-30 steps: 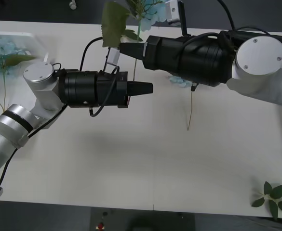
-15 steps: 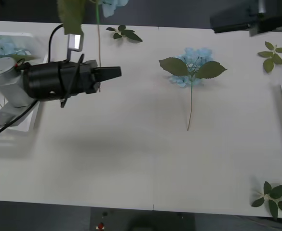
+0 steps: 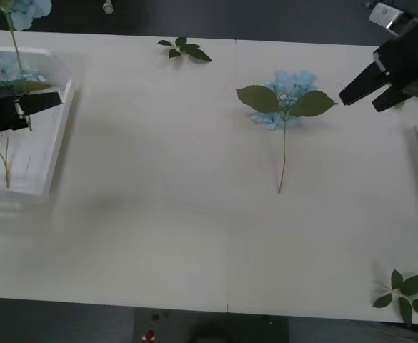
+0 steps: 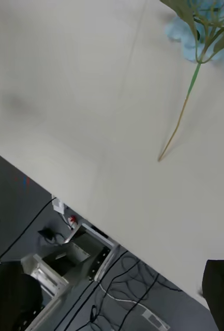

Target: Put the red flowers into the right box and the blue flowers into the left box

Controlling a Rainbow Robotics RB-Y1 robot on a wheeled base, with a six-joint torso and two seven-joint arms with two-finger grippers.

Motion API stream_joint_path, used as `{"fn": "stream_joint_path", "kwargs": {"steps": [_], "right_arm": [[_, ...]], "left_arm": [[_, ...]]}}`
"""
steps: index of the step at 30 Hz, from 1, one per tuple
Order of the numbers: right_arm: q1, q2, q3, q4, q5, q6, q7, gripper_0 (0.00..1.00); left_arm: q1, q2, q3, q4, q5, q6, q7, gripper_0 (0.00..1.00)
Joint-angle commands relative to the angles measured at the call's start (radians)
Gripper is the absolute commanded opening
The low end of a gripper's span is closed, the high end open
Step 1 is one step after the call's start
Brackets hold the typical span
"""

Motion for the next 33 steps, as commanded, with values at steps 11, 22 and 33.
{"fn": "stream_joint_path", "kwargs": {"steps": [11, 22, 33], "right_arm": [[0.090, 0.234, 0.045, 0.023, 0.511, -0.162, -0.213, 1.00], [0.204, 0.353, 0.051, 0.044, 0.732, -0.323, -0.328, 1.00], [0.259, 0.479, 0.051, 0.097, 0.949, -0.486, -0.502, 1.00]], "left_arm": [[0.019, 0.138, 0.020, 0.203, -0.301, -0.106, 0.311, 0.00], [-0.061, 0.157, 0.024, 0.295, -0.728, -0.103, 0.696, 0.00], [-0.107, 0.094, 0.024, 0.248, -1.240, -0.090, 1.024, 0.00]]}}
